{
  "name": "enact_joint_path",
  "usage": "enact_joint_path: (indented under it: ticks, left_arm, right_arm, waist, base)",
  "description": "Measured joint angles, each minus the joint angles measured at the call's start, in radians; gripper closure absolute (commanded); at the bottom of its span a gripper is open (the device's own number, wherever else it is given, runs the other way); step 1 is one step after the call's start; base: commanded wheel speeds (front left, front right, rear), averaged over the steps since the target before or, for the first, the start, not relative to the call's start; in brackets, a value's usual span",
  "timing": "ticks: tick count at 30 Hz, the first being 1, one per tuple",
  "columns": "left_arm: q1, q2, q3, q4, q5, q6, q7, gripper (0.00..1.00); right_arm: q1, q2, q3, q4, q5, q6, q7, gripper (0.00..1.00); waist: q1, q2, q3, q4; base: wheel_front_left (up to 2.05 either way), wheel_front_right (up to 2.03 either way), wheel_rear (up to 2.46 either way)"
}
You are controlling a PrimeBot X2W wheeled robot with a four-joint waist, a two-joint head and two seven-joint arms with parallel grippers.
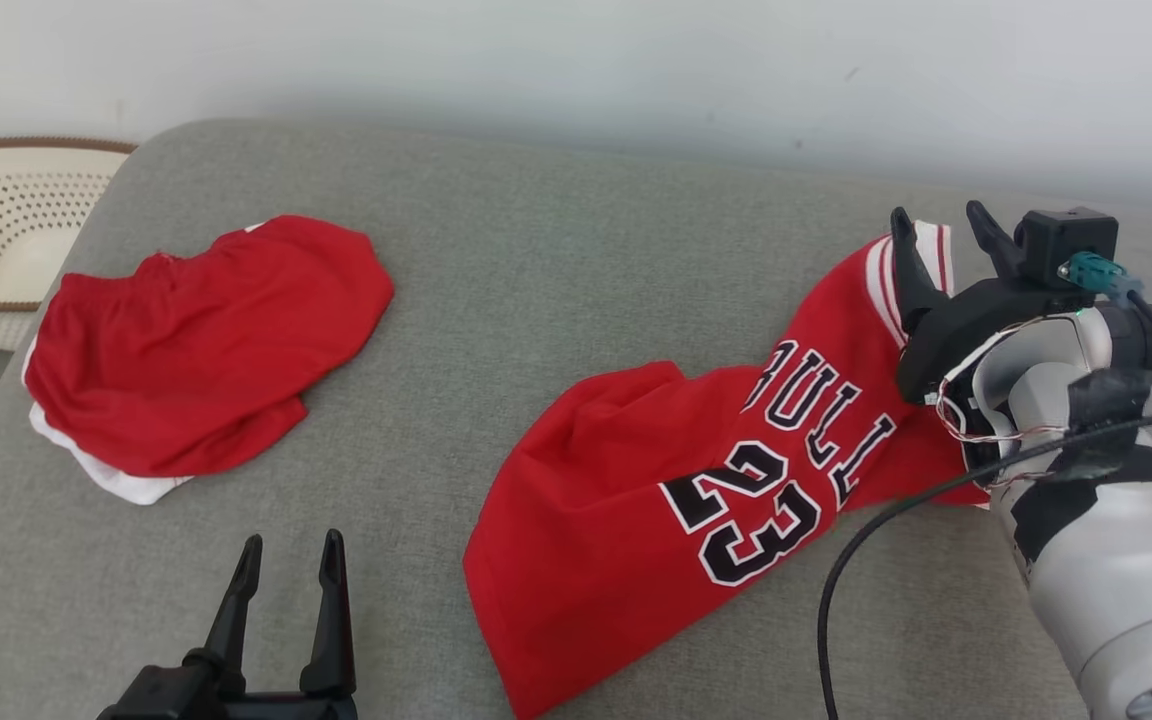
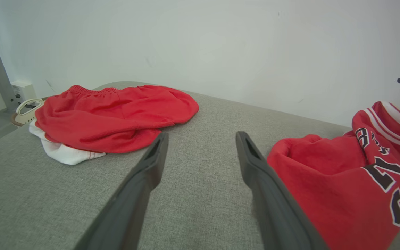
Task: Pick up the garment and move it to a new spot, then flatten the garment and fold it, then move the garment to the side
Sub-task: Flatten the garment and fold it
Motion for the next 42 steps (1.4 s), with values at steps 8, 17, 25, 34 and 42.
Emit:
enact_joint_path:
  ticks: [8,17,25,34,42]
  left_arm:
    - [0.012,0.0,0.011,-0.001,0.003,-0.012,0.0,0.0]
    - [0.026,0.0,0.013,-0.005,0.003,-0.012,0.0,0.0]
    - [0.046,0.0,0.012,-0.018,0.003,-0.002,0.0,0.0]
    - [0.046,0.0,0.026,-0.027,0.009,0.001,0.0,0.0]
    - [0.042,0.0,0.027,-0.028,0.012,-0.003,0.0,0.0]
  right_arm:
    - [0.203,-0.034,-0.075,-0.347,0.005,0.0,-0.006,0.0]
    - [0.458,-0.038,-0.201,-0.608,-0.044,0.0,-0.006,0.0]
    - [0.629,-0.002,-0.305,-0.637,-0.075,0.0,-0.006,0.0]
    - [0.665,0.016,-0.325,-0.518,-0.079,0.0,0.05,0.0]
    - [0.596,0.007,-0.357,-0.355,-0.083,0.0,0.059,0.0]
  waist:
    - [0.0,0.0,-0.032,-0.045]
    - [0.0,0.0,-0.047,-0.061]
    - [-0.0001,-0.0001,-0.058,-0.066]
    - [-0.0001,-0.0001,-0.055,-0.061]
    - [-0.0001,-0.0001,-0.048,-0.041]
  base:
    - [0.0,0.0,0.0]
    - [0.0,0.0,0.0]
    - [0.0,0.0,0.0]
    - [0.0,0.0,0.0]
    - [0.0,0.0,0.0]
